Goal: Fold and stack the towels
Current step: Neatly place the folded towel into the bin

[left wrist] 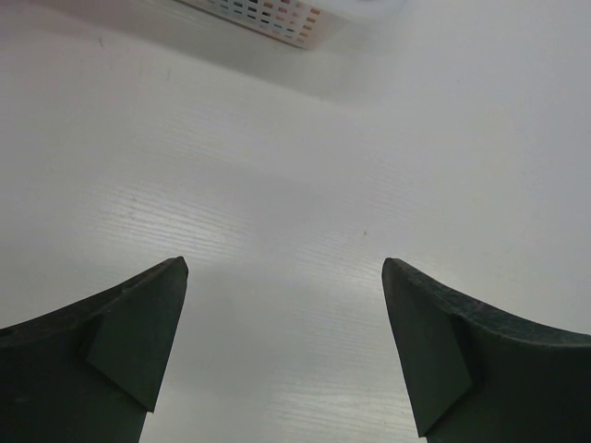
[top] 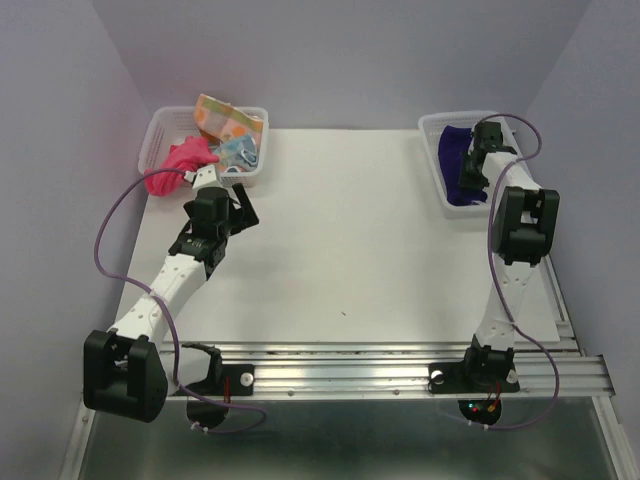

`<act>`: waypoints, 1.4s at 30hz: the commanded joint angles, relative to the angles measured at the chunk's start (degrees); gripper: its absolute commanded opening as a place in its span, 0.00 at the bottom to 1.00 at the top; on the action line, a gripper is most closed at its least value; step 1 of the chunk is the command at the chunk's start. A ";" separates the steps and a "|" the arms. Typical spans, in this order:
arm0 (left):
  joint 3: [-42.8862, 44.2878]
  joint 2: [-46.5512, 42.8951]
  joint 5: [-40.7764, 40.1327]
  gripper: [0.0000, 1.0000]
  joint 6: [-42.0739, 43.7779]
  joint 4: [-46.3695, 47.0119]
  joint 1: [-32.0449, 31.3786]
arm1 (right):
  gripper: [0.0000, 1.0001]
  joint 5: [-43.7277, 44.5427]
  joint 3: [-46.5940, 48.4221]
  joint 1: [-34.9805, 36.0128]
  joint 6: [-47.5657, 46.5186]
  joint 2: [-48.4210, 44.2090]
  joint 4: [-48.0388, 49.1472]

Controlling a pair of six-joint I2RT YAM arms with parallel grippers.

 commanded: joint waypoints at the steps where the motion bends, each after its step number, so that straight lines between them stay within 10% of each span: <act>1: -0.52 -1.62 -0.30 0.99 0.09 1.40 0.45 | 0.08 -0.21 -0.83 -0.47 -2.21 -4.09 -1.24; 16: -0.52 -1.71 0.58 0.99 0.44 1.40 0.44 | 0.12 -0.83 -5.14 -0.47 -6.35 -8.67 -2.73; 20: -0.52 -1.79 0.76 0.99 0.36 1.40 0.44 | 0.67 1.98 -5.05 -0.47 -5.92 -8.75 -2.91; 26: 0.00 -2.50 1.20 0.99 0.62 1.14 0.45 | 1.00 -1.69 -3.83 -0.47 -5.65 -14.18 -0.46; 42: 31.97 21.28 -1.96 0.99 -5.52 -13.59 17.47 | 1.00 -16.11 -32.98 -0.38 12.19 -46.97 28.19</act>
